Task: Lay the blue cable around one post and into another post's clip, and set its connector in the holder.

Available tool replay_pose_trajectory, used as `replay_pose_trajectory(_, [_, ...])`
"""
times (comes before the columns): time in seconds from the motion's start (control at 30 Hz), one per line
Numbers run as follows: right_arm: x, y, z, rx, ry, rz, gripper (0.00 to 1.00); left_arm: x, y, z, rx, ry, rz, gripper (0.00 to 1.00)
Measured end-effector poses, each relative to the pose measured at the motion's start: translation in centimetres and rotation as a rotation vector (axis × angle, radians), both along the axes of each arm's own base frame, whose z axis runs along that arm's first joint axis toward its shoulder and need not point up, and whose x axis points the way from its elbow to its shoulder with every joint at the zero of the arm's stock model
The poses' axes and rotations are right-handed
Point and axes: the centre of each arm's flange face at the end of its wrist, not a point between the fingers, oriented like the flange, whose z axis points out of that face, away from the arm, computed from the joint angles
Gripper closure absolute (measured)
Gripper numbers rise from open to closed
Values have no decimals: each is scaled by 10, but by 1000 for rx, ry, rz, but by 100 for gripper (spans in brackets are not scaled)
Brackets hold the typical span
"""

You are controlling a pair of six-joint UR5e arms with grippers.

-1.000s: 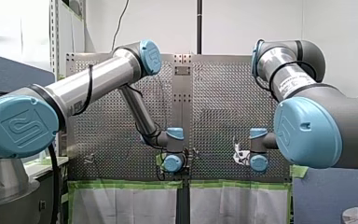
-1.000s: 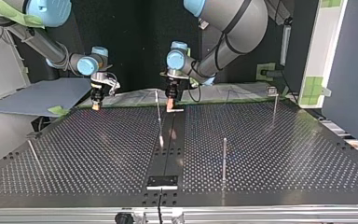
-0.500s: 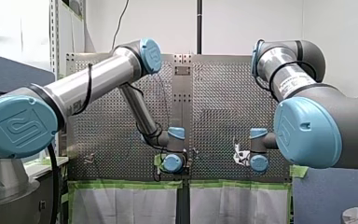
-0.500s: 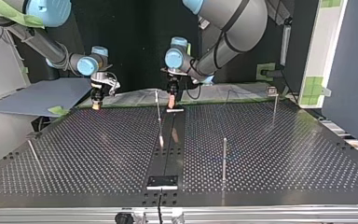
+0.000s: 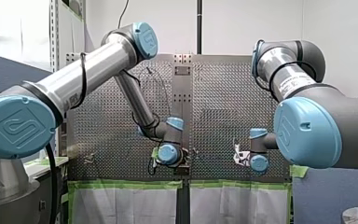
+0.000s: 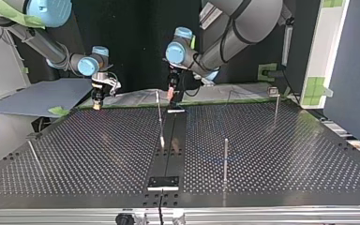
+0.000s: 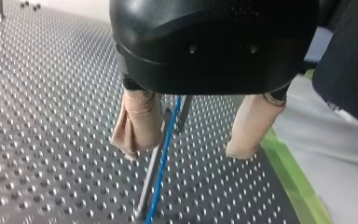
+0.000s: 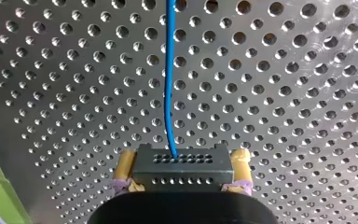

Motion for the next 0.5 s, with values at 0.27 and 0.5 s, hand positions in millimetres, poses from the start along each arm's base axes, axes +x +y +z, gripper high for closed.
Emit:
replay_pose_trajectory(0.27, [0, 0, -1, 3, -1, 0, 97, -19, -5, 22, -3, -3, -54, 0])
replay_pose_trajectory(0.5, [0, 1, -2, 4, -4, 1, 97, -25, -14, 37, -13, -18, -80, 0])
